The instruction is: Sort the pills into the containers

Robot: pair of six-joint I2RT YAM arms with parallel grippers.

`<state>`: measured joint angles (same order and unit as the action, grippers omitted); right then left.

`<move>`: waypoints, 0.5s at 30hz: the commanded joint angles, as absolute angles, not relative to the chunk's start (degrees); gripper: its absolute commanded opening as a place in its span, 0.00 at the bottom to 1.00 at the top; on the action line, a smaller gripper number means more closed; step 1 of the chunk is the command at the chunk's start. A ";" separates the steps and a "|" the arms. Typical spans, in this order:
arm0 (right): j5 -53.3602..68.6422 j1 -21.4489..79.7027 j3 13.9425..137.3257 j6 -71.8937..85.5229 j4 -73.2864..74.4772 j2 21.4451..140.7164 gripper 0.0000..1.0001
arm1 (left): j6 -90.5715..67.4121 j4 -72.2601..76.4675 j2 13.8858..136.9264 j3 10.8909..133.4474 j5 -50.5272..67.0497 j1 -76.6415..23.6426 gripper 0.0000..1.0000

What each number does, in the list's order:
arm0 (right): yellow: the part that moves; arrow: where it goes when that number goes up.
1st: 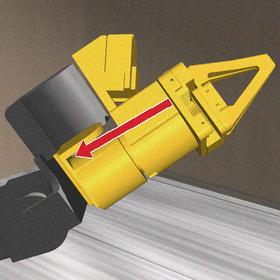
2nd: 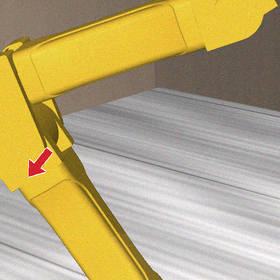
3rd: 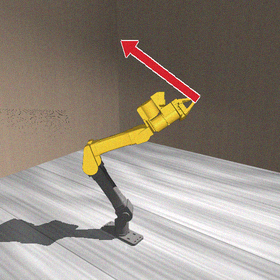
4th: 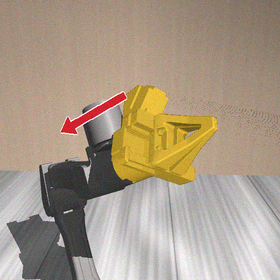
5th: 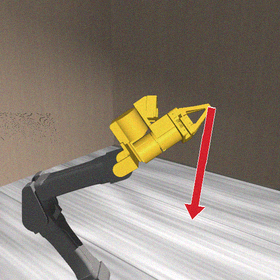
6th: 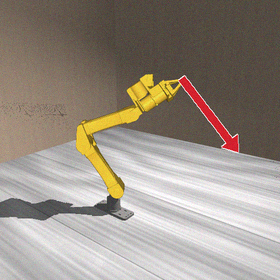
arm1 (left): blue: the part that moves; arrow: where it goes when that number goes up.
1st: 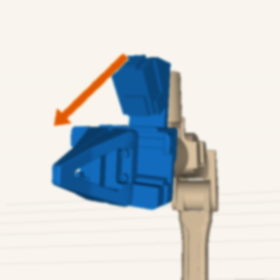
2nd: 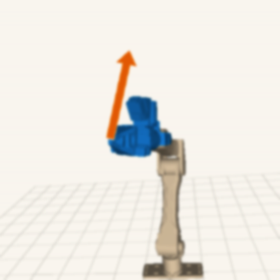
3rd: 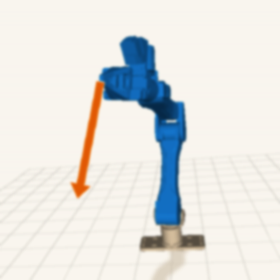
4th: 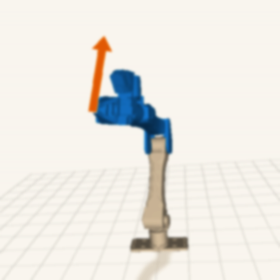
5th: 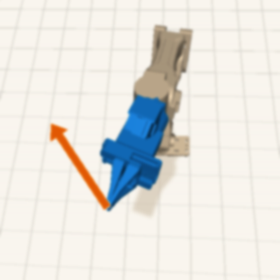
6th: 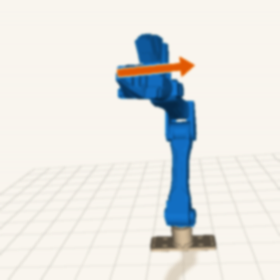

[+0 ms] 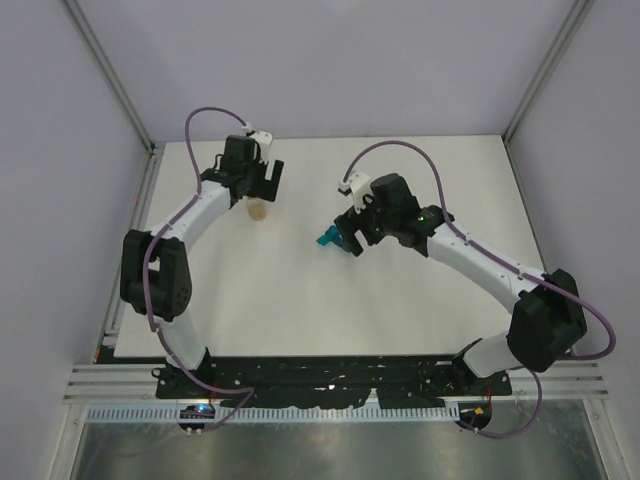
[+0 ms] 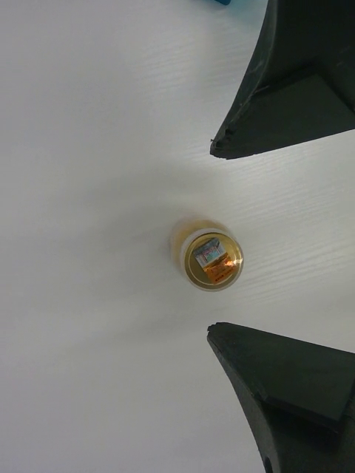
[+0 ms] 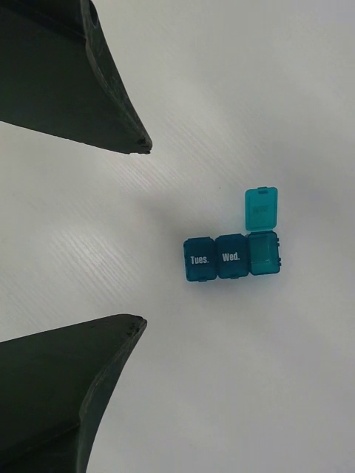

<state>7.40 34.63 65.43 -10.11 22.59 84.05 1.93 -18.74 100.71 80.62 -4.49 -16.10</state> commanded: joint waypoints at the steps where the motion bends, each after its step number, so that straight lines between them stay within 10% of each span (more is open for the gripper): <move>1: 7.03 34.28 64.16 -12.22 23.99 79.64 0.93 | 0.35 -26.80 104.05 85.51 -4.75 -15.82 0.96; 15: 8.70 33.57 60.91 -12.92 24.61 75.85 0.93 | -4.04 -33.05 111.62 91.05 -2.29 -13.89 0.92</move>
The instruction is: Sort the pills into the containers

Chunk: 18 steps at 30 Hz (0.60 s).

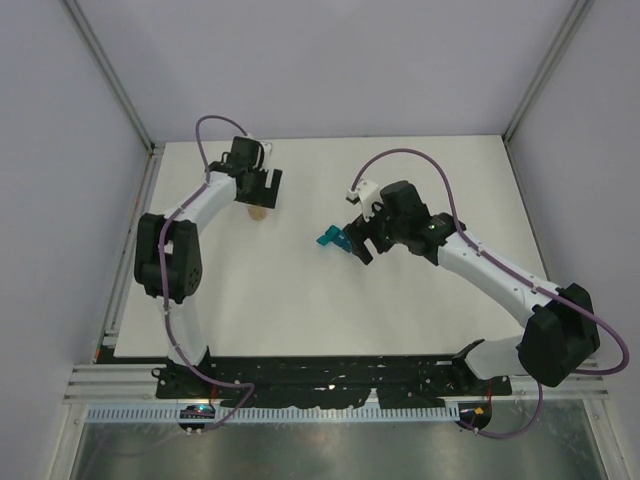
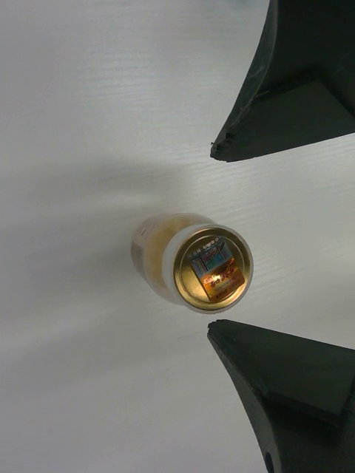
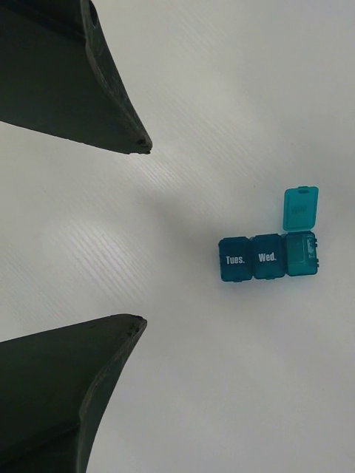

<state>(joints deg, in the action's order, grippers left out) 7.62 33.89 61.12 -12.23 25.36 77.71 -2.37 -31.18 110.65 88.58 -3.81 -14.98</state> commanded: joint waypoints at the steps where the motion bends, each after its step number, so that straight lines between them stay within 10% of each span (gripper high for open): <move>1: 8.79 33.57 60.91 -12.92 24.61 75.85 0.93 | -4.22 -33.22 111.97 91.49 -2.02 -13.71 0.91; 18: 10.11 33.40 61.35 -12.39 25.22 75.41 0.92 | -7.82 -42.18 119.79 101.51 2.55 -11.69 0.76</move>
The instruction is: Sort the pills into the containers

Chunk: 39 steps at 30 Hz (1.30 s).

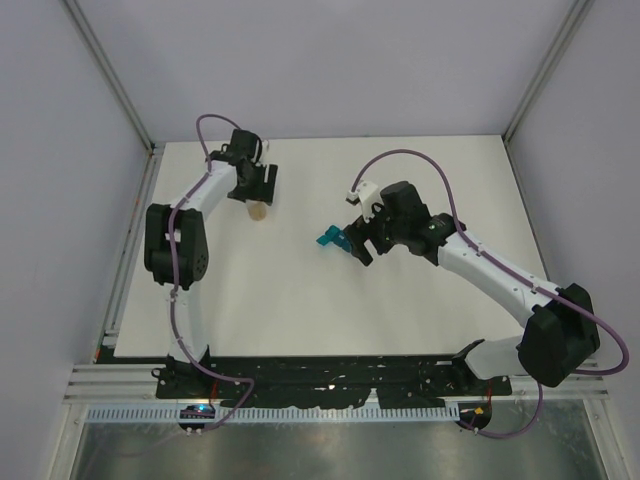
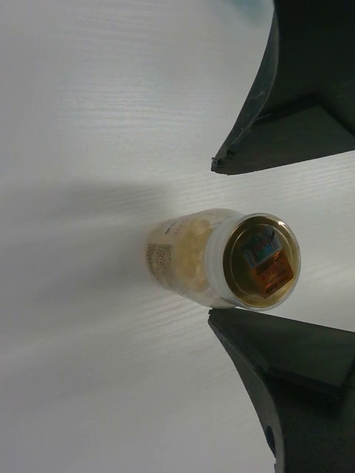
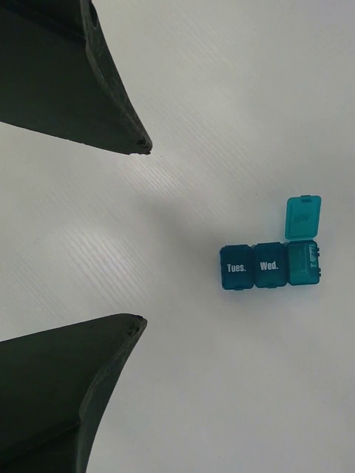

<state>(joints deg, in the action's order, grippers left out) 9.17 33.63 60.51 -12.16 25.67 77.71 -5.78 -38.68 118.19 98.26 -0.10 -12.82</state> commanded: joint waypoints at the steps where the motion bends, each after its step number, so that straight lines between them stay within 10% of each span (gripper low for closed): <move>1: 10.02 33.31 61.35 -12.39 25.14 75.32 0.92 | -7.91 -42.45 120.06 101.77 2.64 -11.60 0.75; 17: 12.56 32.87 62.14 -13.45 26.10 75.24 0.92 | -5.81 -42.19 116.99 100.55 5.44 -11.34 0.30; 24: 21.78 32.87 66.52 -17.48 28.21 74.27 0.93 | -1.06 -41.40 104.35 92.83 26.24 -11.34 0.03; 39: 27.95 33.48 77.60 -17.67 21.80 77.25 0.93 | -13.27 -30.68 85.18 84.46 51.06 -17.83 0.00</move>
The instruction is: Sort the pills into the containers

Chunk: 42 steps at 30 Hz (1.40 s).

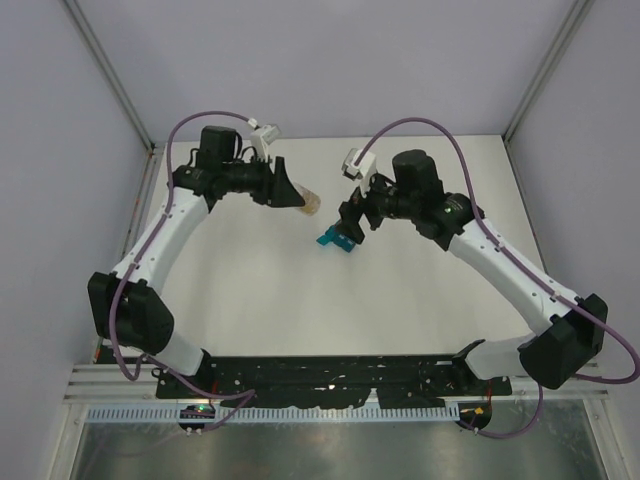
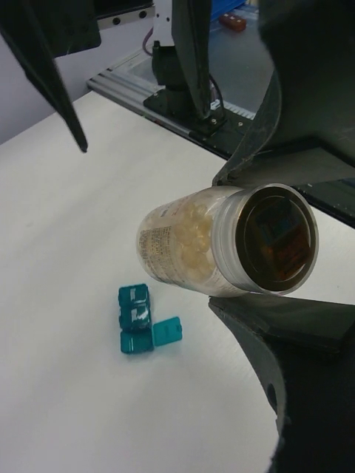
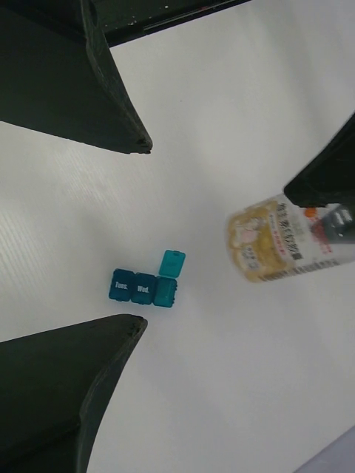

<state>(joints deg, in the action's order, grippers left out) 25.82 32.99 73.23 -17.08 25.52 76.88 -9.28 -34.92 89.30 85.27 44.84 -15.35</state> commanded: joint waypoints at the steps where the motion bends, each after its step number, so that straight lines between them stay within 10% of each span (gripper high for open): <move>1: 28.12 33.66 77.69 -17.75 21.80 77.26 0.93 | -13.88 -30.50 84.21 84.29 50.89 -18.45 0.00; 36: 28.83 38.14 74.18 -17.05 18.46 77.61 0.73 | -26.72 -19.60 77.17 76.46 53.08 -23.47 0.00; 42: 29.97 38.14 73.48 -17.58 18.54 76.82 0.51 | -25.84 -19.51 76.82 75.85 53.35 -23.47 0.01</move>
<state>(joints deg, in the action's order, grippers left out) 28.67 37.80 73.82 -16.91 20.91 78.11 -25.58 -22.68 79.55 76.05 50.94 -23.35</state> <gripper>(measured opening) 0.601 0.548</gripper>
